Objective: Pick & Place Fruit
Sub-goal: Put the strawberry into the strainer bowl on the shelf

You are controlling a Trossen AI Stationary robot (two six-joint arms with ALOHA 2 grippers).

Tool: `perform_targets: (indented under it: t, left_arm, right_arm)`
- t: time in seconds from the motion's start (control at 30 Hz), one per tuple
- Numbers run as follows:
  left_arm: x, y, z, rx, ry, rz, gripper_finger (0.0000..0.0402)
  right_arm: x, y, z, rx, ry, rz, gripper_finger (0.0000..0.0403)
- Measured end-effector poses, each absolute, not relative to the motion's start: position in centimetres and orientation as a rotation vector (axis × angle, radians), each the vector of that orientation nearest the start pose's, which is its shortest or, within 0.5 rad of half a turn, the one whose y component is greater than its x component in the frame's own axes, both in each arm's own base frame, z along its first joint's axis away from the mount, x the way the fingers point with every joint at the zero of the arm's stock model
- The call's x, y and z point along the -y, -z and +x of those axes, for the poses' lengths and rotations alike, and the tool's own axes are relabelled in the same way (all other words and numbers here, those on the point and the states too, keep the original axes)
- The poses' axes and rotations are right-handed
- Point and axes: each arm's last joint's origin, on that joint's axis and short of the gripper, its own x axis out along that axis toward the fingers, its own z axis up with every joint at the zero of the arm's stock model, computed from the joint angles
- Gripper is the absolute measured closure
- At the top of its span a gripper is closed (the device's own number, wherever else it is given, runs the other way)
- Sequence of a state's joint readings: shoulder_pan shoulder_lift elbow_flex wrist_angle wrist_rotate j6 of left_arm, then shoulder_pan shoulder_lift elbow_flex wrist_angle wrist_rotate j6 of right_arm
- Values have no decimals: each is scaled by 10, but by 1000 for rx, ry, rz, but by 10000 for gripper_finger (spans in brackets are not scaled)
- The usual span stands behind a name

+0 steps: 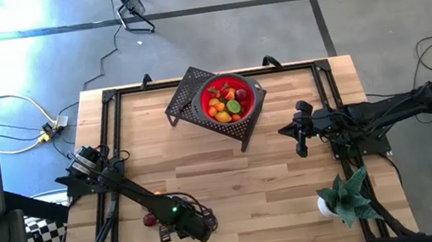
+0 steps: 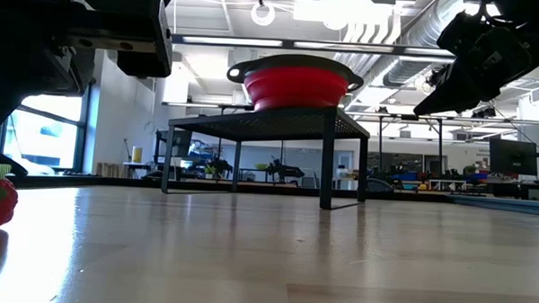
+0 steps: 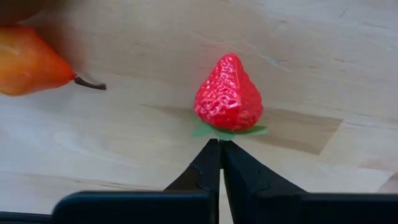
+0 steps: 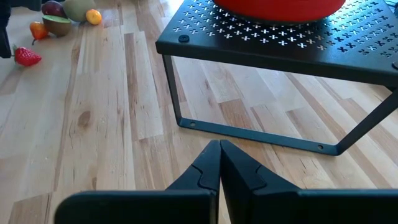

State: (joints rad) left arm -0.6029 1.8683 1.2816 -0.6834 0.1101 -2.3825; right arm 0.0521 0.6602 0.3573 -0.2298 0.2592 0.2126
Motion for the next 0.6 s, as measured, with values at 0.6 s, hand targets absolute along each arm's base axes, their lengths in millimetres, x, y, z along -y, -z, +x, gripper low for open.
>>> perform_targets:
  t: [0.6]
  left_arm:
    - [213, -181, 304, -1241, -819, -1514, 400]
  right_arm:
    - [0, -201, 146, -503, 257, 124, 401]
